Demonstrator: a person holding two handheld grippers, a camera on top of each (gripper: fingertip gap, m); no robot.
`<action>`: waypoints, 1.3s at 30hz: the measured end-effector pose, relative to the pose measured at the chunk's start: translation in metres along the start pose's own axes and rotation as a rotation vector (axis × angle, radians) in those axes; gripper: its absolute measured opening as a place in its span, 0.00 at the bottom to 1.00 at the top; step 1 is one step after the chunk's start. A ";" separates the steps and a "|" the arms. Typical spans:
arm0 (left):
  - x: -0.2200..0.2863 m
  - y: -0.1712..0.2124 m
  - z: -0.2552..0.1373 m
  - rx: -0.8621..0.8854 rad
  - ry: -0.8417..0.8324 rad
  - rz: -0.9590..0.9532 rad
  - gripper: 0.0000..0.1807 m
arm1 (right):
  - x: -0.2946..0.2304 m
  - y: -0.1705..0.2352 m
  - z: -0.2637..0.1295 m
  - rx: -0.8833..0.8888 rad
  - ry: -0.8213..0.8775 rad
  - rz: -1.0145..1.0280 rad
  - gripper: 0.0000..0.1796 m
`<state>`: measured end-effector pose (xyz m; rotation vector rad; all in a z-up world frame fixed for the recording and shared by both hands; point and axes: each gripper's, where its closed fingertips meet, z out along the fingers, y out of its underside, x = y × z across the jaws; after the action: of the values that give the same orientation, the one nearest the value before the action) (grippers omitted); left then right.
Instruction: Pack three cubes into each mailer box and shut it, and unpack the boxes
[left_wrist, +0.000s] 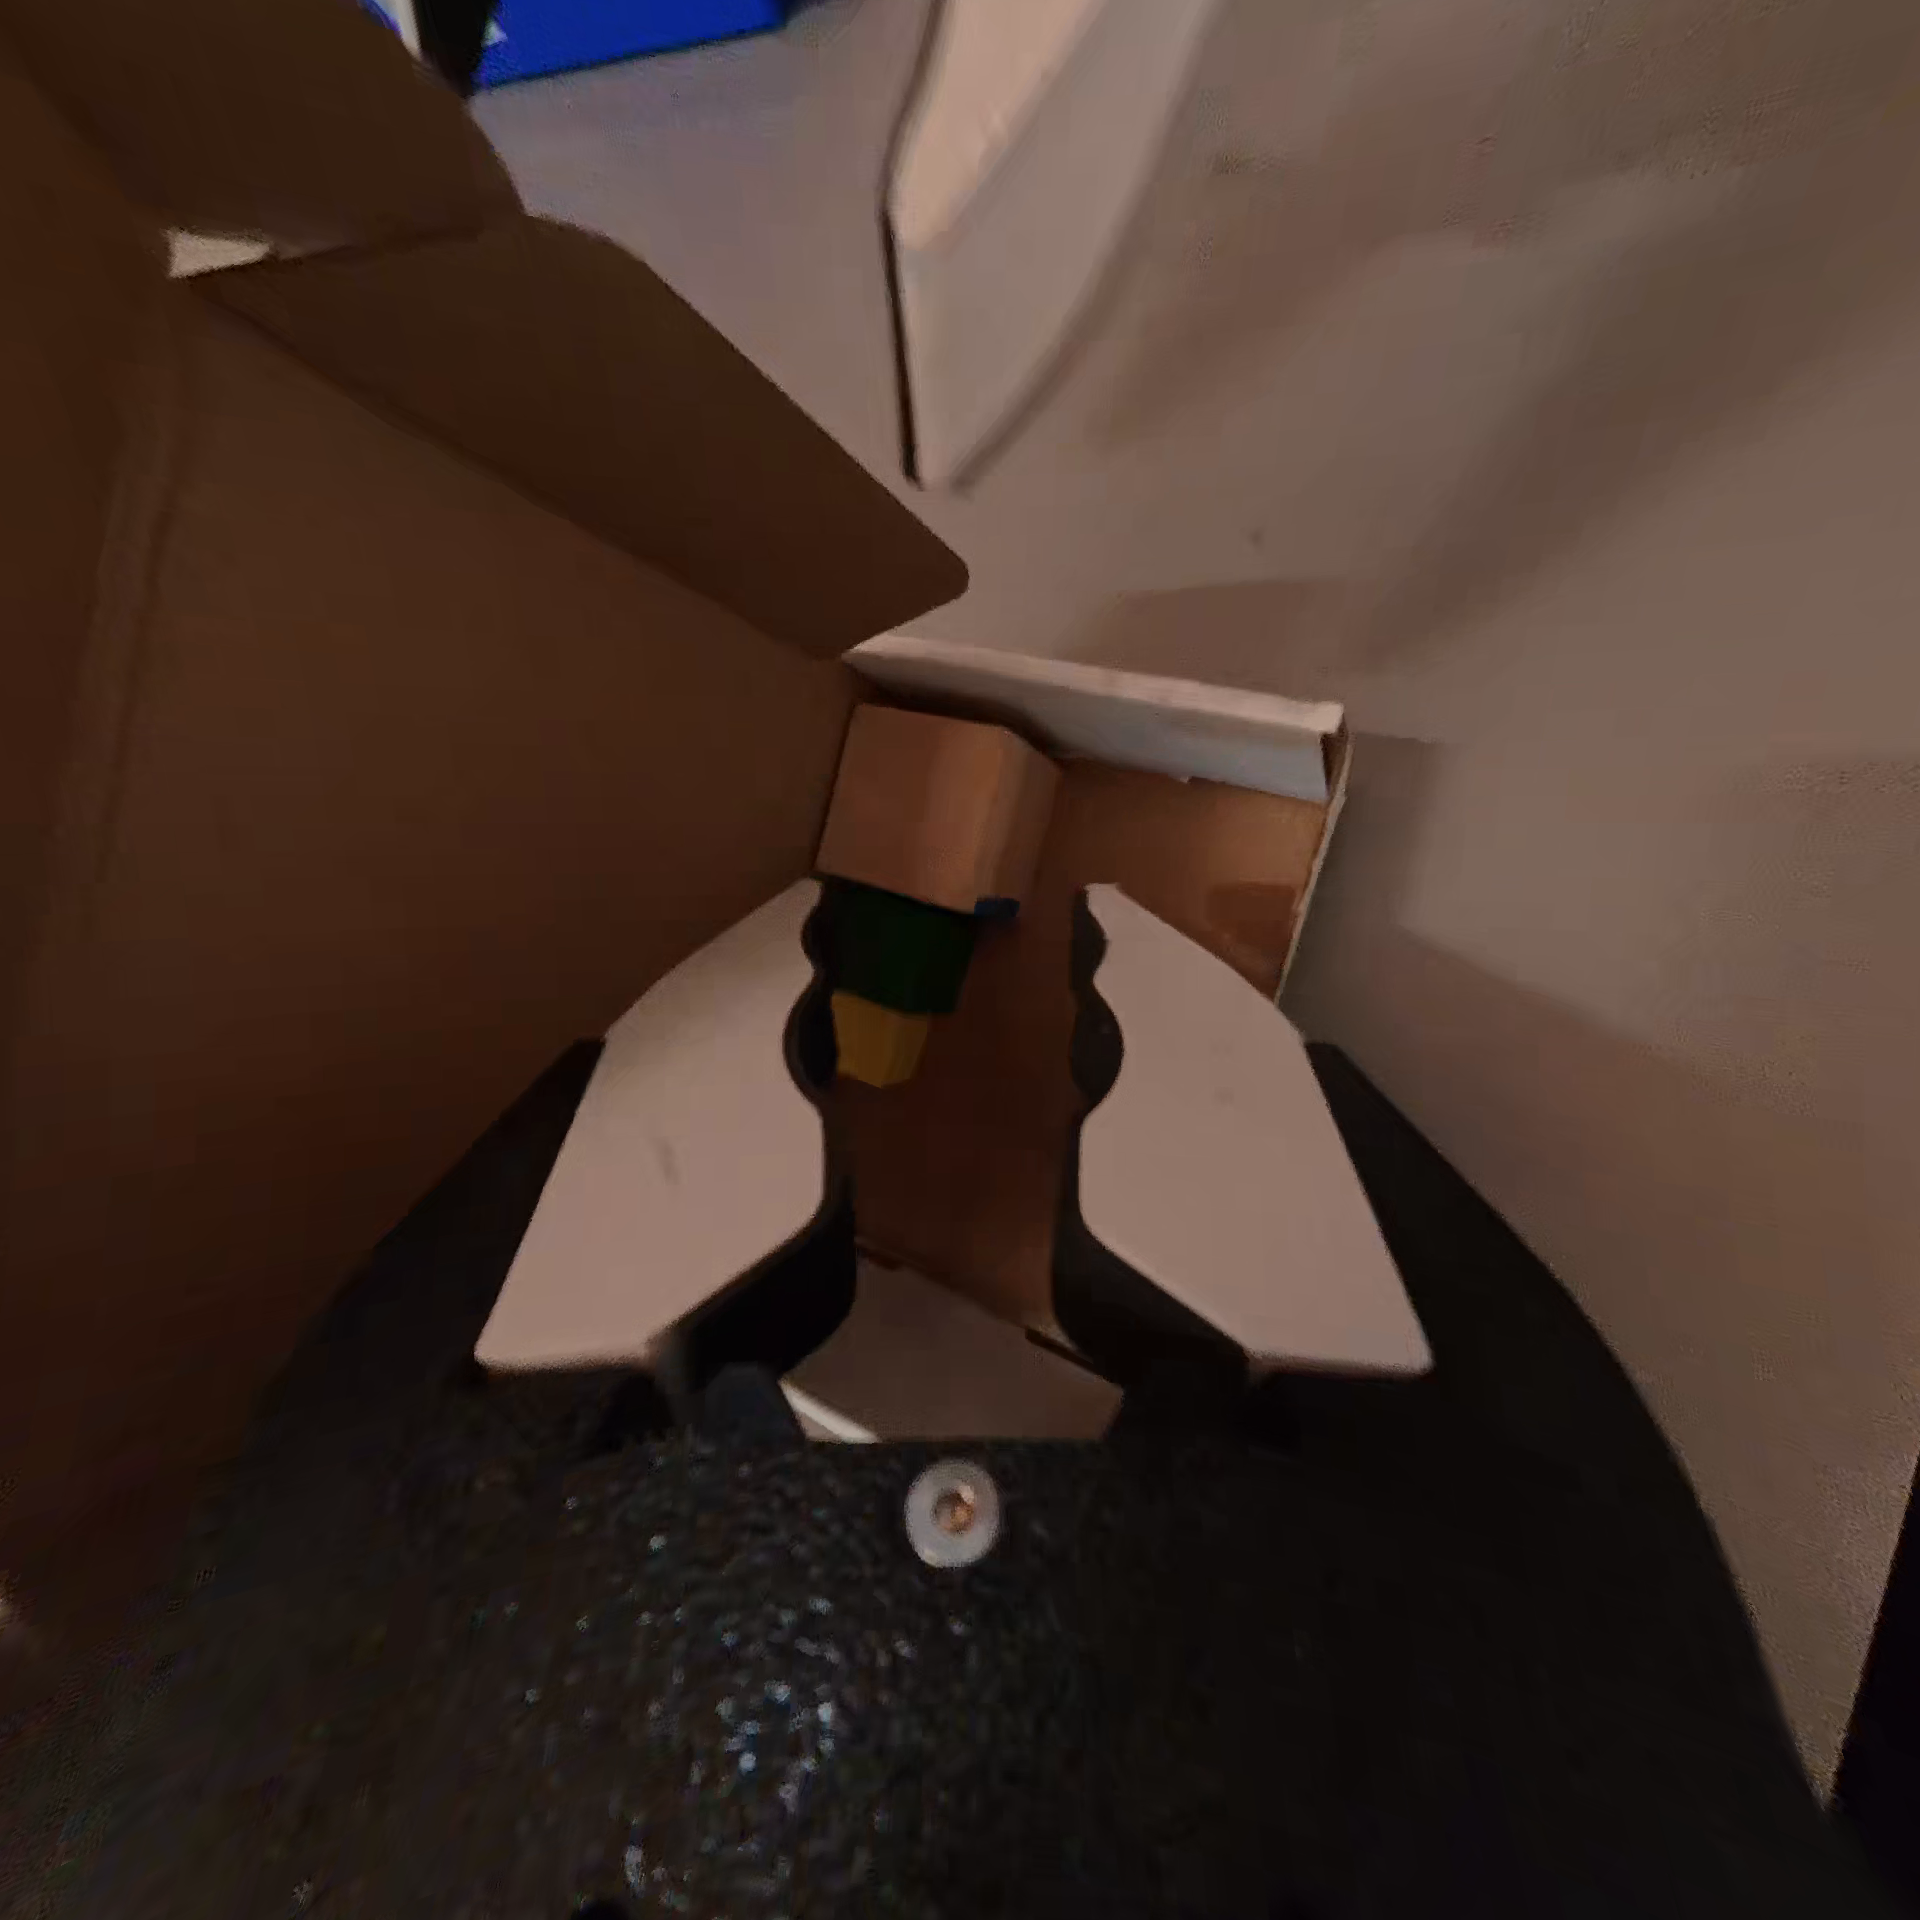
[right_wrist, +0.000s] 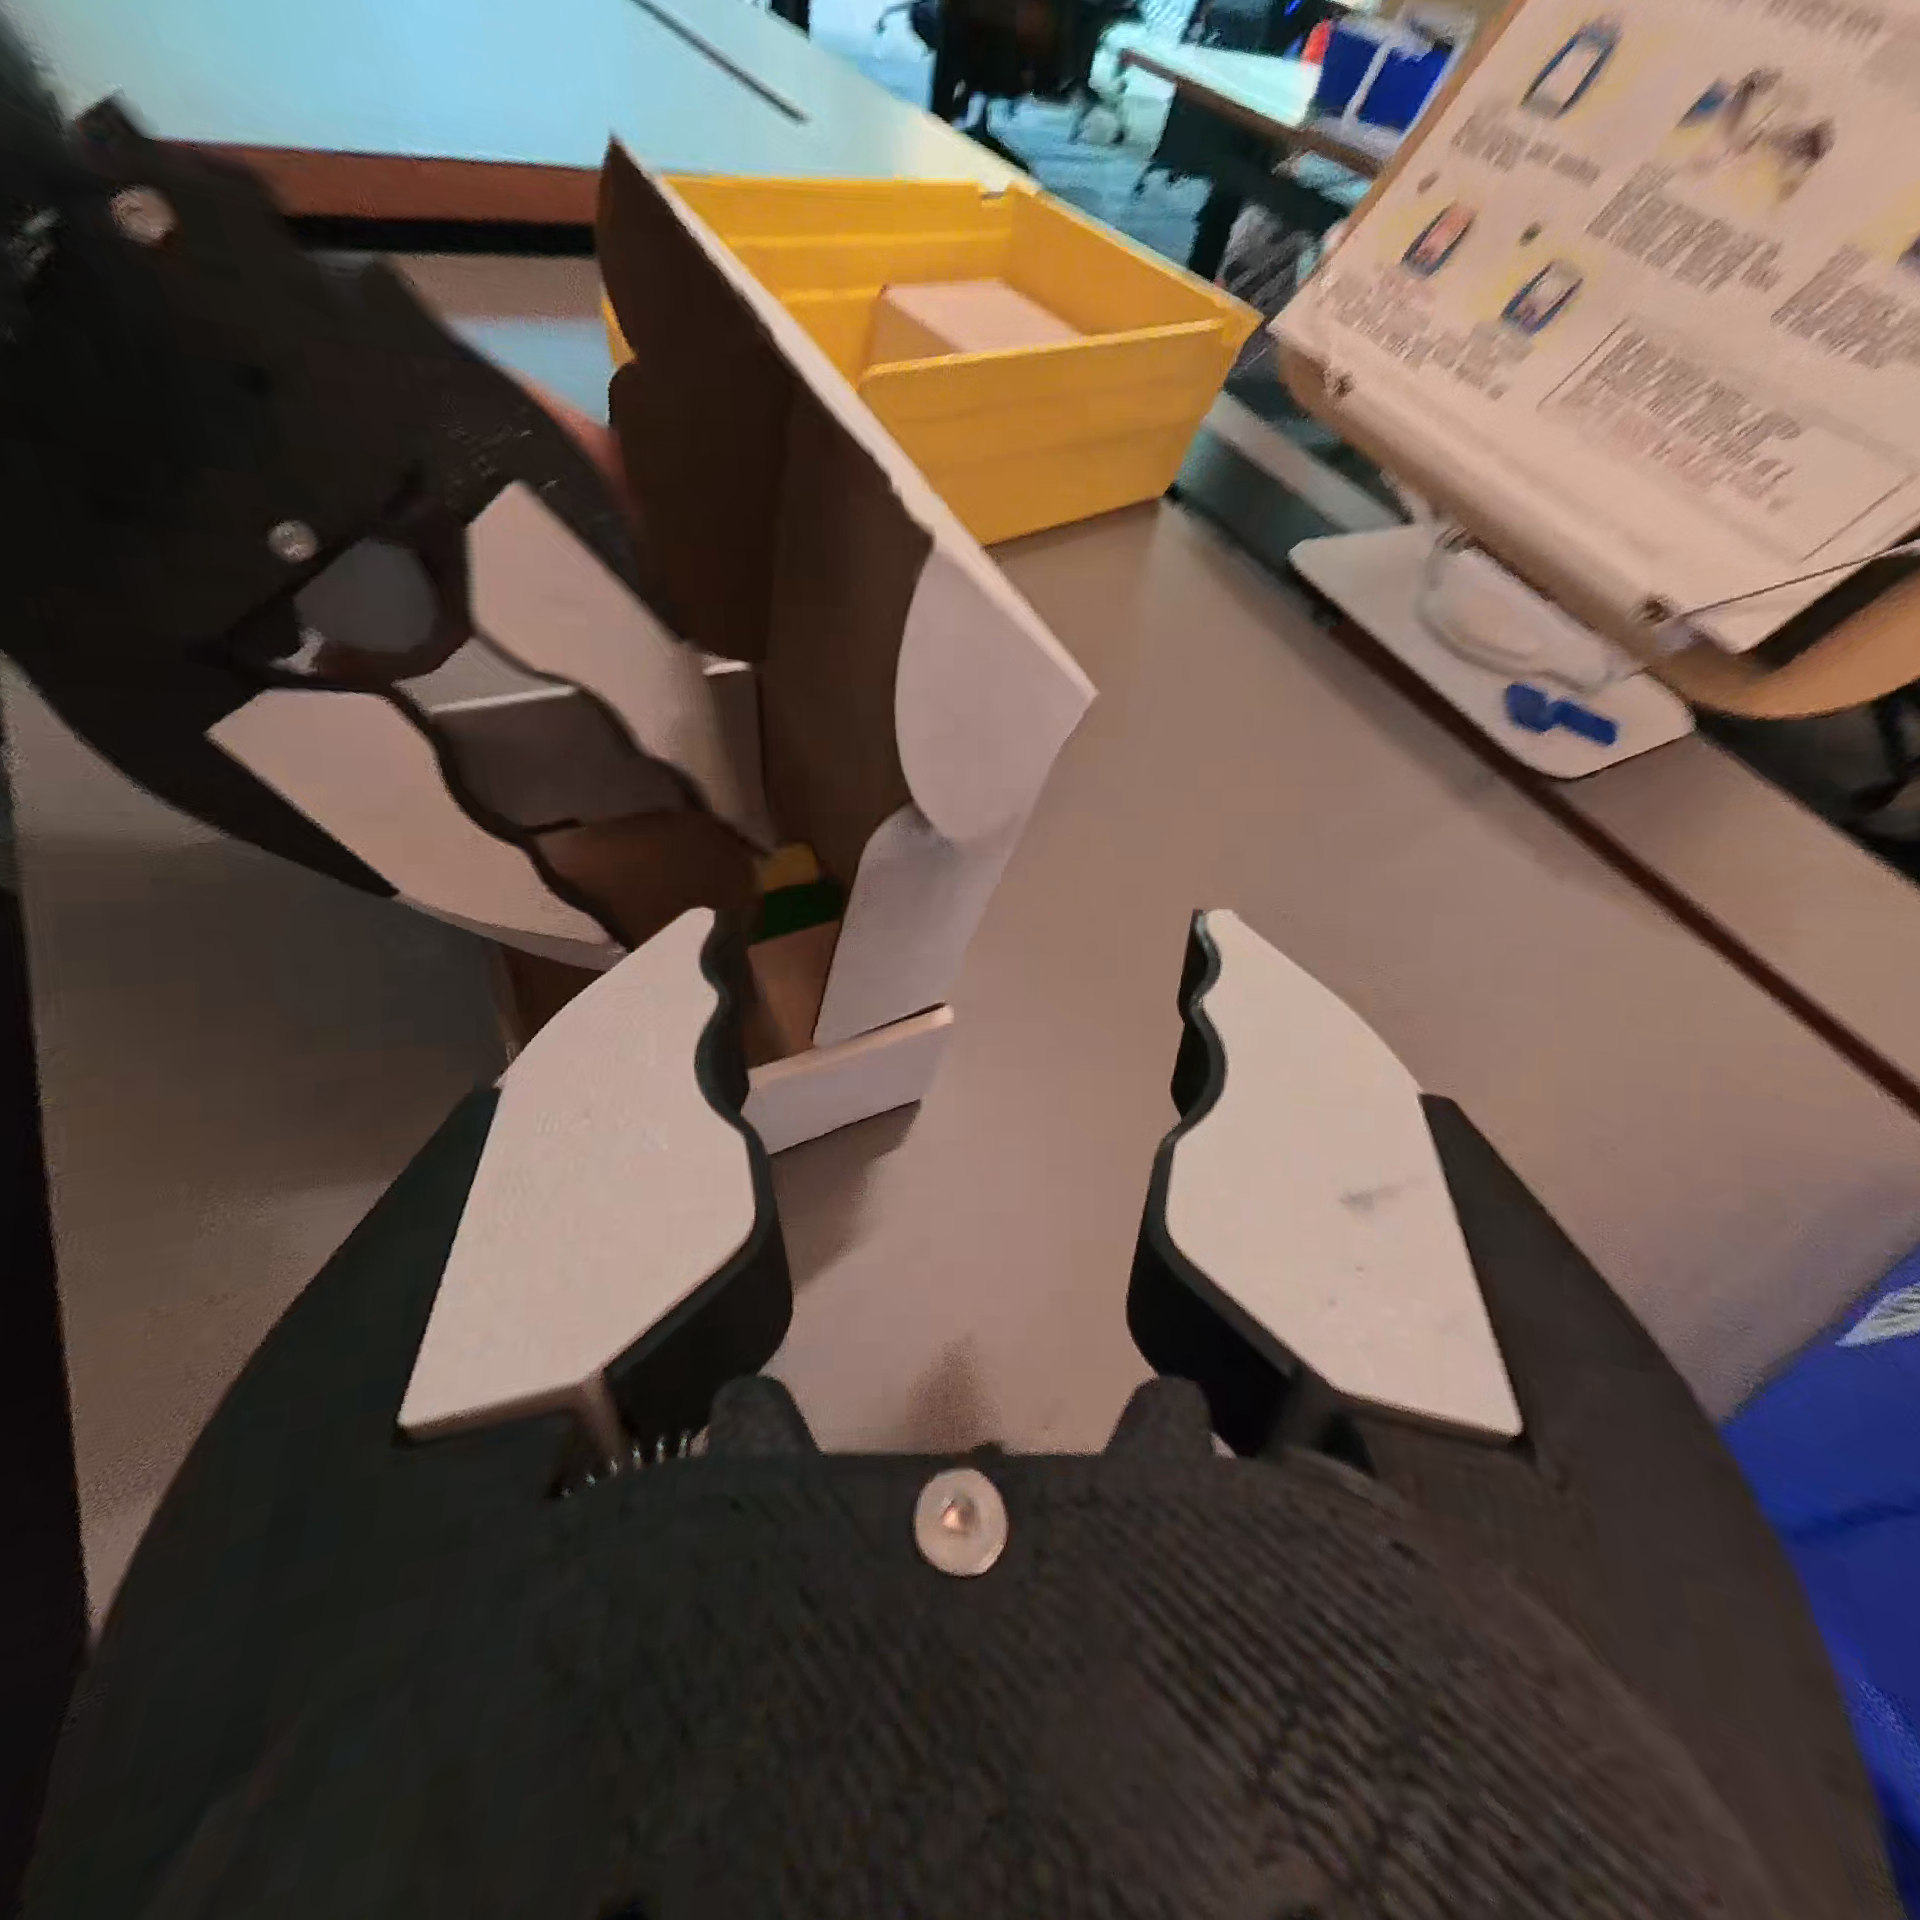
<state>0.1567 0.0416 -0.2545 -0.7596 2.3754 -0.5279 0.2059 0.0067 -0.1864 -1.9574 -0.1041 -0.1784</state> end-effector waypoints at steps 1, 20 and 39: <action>-0.001 -0.003 0.005 -0.012 0.041 0.013 0.25 | -0.003 0.006 0.004 -0.008 -0.036 0.015 0.45; -0.004 -0.001 0.035 -0.270 0.269 0.055 0.21 | -0.031 0.072 0.013 -0.237 -0.264 -0.010 0.55; 0.000 0.006 0.042 -0.309 0.267 -0.032 0.25 | -0.030 0.038 -0.013 -0.060 -0.312 0.044 0.55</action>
<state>0.1811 0.0381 -0.2893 -0.9112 2.7375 -0.2911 0.1809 -0.0194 -0.2211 -2.0333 -0.2613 0.1560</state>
